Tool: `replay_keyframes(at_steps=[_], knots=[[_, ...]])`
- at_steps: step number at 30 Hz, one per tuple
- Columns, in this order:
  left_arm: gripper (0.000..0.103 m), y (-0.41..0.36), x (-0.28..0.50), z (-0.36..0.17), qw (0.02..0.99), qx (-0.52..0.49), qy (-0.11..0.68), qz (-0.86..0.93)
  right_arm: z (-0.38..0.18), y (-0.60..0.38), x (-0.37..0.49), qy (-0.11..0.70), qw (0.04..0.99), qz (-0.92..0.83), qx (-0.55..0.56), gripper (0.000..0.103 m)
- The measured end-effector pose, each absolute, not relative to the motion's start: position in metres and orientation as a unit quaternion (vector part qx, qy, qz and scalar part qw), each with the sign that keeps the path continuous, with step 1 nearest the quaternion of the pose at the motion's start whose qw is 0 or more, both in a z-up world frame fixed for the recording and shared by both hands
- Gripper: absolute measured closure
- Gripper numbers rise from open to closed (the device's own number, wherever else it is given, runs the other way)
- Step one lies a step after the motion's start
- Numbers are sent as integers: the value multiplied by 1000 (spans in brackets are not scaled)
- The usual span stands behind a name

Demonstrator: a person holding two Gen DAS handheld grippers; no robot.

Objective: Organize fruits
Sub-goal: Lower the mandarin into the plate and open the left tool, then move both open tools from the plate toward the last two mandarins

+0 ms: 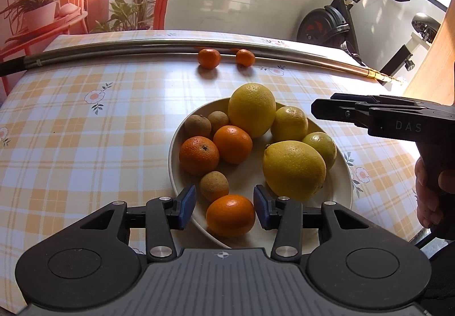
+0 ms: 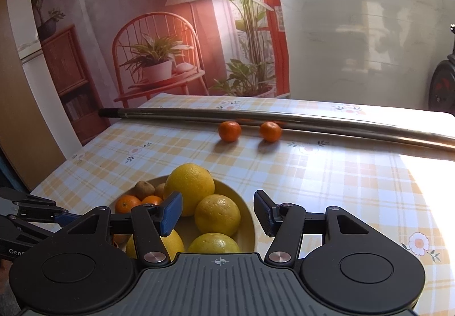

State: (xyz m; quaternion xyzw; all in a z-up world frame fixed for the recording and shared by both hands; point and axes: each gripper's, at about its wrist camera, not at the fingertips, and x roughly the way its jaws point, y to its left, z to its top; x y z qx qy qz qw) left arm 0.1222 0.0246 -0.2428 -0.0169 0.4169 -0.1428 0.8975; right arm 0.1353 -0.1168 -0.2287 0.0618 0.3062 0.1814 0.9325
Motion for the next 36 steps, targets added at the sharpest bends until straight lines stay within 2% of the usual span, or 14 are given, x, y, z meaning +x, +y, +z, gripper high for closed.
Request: replay_keyframes(at_steps=[11, 16, 36], knots=[[17, 26, 122, -226, 924, -17, 372, -85, -230, -119, 135, 305, 934, 172, 66, 50], [14, 33, 126, -218, 934, -26, 353, -59, -230, -120, 137, 308, 935, 164, 69, 44], [12, 29, 166, -191, 958, 2, 284, -42, -221, -146, 170, 292, 946, 131, 53, 44]])
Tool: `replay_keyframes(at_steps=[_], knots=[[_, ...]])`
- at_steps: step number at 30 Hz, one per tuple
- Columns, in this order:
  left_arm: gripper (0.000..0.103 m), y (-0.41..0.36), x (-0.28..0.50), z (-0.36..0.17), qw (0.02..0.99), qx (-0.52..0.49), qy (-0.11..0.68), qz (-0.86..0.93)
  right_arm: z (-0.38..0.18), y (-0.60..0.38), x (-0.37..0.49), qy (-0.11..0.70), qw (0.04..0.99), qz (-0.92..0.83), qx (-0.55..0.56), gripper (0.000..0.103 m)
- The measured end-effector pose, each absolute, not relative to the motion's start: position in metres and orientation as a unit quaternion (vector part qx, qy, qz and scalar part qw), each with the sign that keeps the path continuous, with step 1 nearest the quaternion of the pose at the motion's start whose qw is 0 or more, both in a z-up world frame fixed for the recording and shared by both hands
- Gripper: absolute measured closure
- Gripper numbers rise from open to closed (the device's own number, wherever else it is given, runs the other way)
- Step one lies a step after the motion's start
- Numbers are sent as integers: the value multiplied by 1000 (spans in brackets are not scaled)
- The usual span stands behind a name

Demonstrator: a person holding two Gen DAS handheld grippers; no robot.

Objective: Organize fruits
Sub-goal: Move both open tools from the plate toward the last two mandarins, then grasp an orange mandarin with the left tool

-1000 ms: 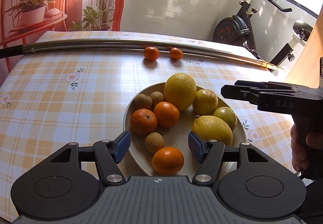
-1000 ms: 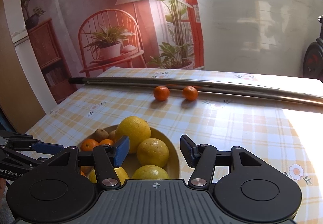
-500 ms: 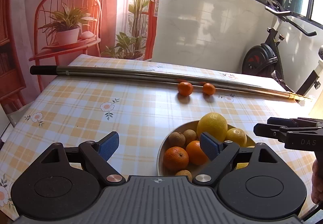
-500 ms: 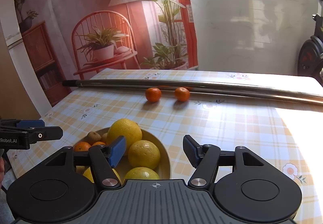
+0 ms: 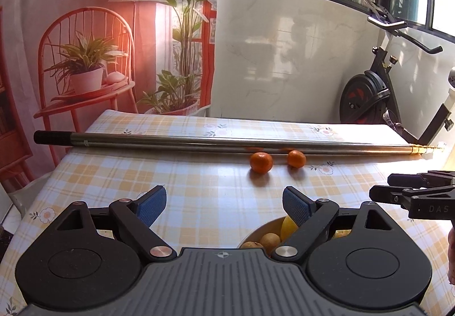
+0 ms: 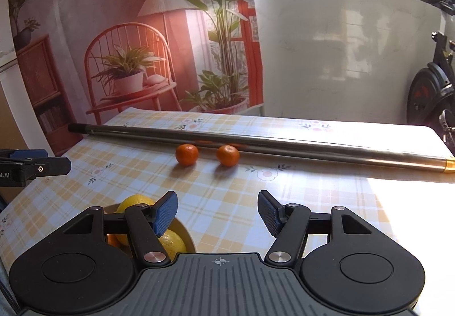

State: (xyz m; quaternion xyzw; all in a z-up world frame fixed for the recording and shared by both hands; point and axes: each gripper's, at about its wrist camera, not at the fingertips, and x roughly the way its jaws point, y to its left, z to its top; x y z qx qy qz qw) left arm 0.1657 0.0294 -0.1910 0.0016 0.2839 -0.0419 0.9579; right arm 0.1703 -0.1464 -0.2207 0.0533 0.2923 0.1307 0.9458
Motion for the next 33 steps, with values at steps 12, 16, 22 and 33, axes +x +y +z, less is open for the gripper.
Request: replay_keyframes(at_steps=[12, 16, 22, 33], knots=[[11, 21, 213, -192, 957, -17, 278, -81, -225, -154, 219, 297, 945, 130, 51, 44], [11, 15, 236, -197, 952, -8, 289, -105, -229, -155, 235, 301, 943, 131, 51, 44], [12, 5, 267, -208, 940, 2, 304, -153, -234, -162, 257, 306, 942, 124, 64, 44], [18, -8, 312, -246, 921, 22, 344, -183, -252, -163, 283, 324, 935, 125, 66, 44]])
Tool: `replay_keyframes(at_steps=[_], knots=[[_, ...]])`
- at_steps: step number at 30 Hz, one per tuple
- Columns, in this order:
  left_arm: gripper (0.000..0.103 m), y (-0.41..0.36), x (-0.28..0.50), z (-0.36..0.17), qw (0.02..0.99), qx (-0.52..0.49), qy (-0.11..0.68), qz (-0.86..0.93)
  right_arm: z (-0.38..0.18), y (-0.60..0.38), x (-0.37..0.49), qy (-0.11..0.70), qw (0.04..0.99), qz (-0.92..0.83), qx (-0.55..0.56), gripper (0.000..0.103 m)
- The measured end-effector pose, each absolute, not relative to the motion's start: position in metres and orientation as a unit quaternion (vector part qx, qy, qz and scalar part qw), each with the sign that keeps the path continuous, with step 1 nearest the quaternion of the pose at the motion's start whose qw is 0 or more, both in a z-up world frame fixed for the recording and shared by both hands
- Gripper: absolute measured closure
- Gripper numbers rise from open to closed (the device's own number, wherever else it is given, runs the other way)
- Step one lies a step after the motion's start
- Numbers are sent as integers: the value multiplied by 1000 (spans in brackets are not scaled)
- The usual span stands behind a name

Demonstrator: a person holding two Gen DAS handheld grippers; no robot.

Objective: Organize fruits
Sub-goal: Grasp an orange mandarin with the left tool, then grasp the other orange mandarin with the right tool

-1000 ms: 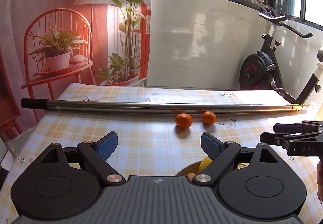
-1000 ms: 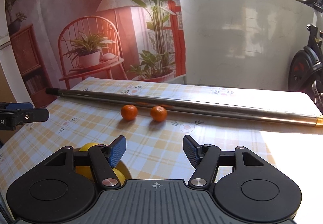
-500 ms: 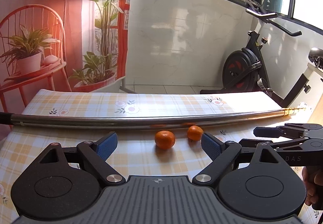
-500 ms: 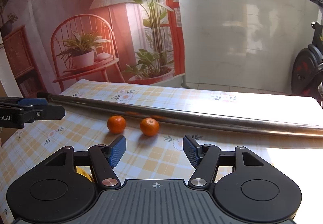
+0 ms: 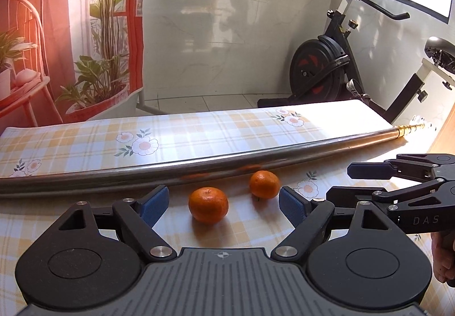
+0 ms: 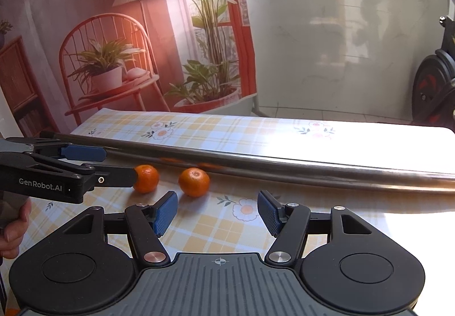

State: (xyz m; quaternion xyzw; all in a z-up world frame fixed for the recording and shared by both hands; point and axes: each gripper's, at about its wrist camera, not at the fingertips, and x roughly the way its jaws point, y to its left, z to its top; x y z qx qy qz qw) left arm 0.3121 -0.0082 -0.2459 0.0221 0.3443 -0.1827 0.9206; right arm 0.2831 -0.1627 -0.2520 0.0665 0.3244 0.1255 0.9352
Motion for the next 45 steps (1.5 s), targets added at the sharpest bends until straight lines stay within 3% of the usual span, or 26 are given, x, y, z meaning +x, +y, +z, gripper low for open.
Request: replay_keyframes(at_steps=[7, 18, 23, 37, 45], knots=[[30, -3, 342, -261, 907, 5, 380, -182, -260, -164, 290, 332, 932, 126, 69, 44], [35, -7, 364, -275, 891, 16, 413, -188, -270, -163, 302, 345, 927, 132, 71, 44], [62, -1, 366, -278, 894, 4, 410, -177, -272, -161, 306, 346, 925, 140, 68, 44], [62, 25, 340, -264, 911, 1, 385, -147, -273, -141, 335, 337, 923, 175, 69, 45], [62, 35, 319, -250, 921, -10, 365, -136, -282, -128, 356, 358, 913, 179, 76, 52]])
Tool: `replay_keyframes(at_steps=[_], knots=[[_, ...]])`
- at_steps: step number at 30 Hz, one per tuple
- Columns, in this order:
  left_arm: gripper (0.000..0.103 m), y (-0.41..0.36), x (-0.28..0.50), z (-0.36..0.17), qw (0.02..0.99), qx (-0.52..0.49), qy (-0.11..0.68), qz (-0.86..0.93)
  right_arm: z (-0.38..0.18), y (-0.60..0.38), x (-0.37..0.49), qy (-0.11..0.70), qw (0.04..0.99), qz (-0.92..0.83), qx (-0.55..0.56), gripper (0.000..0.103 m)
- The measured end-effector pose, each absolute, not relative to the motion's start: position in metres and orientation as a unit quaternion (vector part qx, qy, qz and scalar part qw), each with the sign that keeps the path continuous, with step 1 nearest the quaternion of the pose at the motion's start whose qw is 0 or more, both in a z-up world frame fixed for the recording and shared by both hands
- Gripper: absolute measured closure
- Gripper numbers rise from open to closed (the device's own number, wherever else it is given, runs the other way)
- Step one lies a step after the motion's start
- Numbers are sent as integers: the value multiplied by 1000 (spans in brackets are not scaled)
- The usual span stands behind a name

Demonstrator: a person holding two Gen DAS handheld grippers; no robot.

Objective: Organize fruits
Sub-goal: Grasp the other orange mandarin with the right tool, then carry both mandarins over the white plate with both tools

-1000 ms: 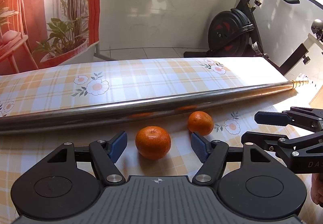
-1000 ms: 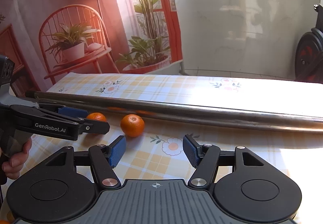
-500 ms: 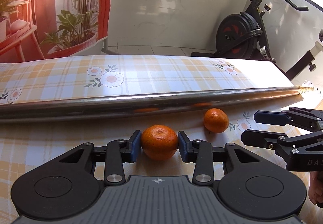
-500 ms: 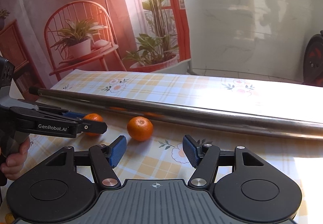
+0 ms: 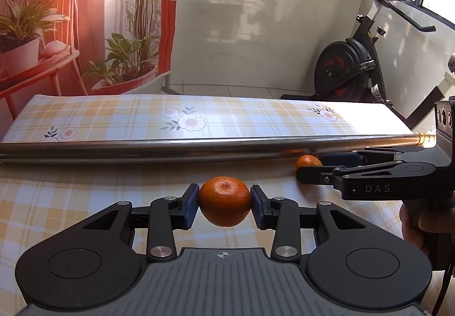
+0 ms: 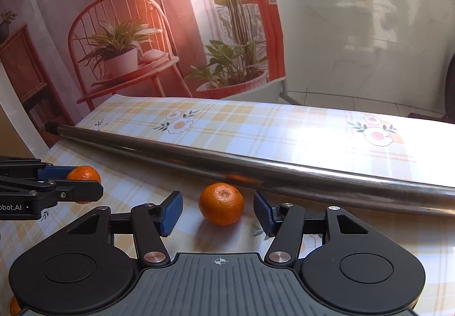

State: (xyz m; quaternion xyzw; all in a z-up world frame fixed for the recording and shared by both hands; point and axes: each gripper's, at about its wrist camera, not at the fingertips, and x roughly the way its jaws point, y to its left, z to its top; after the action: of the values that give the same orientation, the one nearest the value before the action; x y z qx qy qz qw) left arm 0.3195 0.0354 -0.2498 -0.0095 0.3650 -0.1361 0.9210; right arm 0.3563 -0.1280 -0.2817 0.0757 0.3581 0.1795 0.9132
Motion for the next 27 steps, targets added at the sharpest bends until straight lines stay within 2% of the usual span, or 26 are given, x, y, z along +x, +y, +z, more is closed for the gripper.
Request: replay_keyframes(at_steps=[2, 5, 27], knots=[[62, 37, 314, -247, 923, -11, 361, -135, -284, -126, 358, 362, 911, 182, 75, 63], [62, 38, 305, -244, 924, -10, 355, -139, -283, -125, 357, 364, 910, 184, 78, 70], [62, 30, 229, -221, 923, -1, 347, -164, -232, -131, 257, 317, 918, 215, 102, 71]])
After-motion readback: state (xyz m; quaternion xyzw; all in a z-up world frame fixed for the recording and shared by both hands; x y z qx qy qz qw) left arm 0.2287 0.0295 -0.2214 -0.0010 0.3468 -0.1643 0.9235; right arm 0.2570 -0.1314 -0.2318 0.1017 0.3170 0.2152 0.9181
